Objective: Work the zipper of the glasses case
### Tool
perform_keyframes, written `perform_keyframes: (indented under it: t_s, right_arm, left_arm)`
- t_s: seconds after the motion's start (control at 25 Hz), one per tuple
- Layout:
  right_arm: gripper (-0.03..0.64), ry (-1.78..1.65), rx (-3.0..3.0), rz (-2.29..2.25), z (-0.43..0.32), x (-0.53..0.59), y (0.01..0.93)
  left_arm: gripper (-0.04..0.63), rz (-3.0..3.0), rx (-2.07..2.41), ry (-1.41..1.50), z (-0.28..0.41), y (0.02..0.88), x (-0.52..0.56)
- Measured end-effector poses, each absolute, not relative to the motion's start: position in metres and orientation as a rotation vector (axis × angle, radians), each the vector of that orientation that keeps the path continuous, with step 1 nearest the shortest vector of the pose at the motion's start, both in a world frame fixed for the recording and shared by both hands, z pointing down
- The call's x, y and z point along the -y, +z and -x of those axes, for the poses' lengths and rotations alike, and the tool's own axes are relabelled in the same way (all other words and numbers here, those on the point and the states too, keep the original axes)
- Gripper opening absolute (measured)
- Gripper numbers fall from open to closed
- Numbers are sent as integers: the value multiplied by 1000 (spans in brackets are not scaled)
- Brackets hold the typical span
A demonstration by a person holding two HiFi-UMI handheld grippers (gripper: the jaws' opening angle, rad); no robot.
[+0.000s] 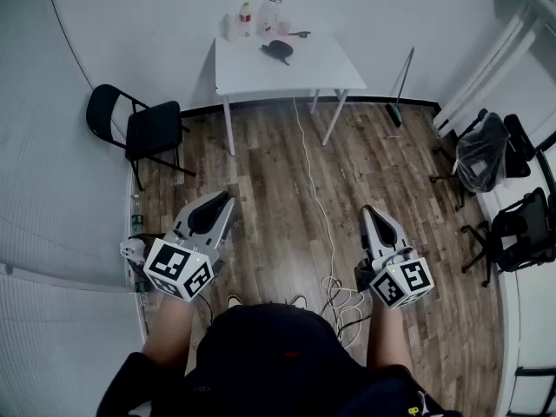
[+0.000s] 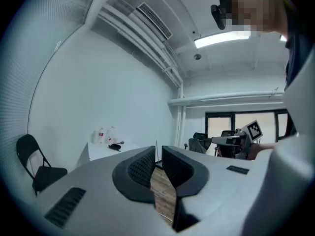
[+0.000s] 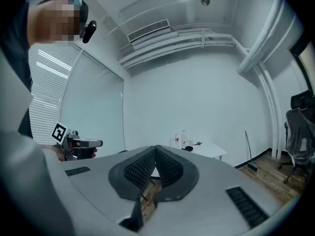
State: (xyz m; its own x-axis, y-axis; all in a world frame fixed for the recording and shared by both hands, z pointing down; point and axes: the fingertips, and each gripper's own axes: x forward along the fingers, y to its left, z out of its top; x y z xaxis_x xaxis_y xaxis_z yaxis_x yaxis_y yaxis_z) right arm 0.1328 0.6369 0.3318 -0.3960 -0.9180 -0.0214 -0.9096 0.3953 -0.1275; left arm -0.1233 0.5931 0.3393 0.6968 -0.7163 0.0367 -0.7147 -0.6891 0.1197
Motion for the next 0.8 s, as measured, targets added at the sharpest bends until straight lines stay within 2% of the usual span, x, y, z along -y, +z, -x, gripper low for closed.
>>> perform_keyframes:
  t_s: [0.44, 0.8]
  right_arm:
    - [21, -158, -2603, 1624, -120, -637, 336]
    - [21, -227, -2504, 1586, -140, -634, 330]
  left_arm:
    - [58, -2761, 1198, 13, 126, 346, -605]
    - [58, -2747, 1211, 25, 116, 349, -606]
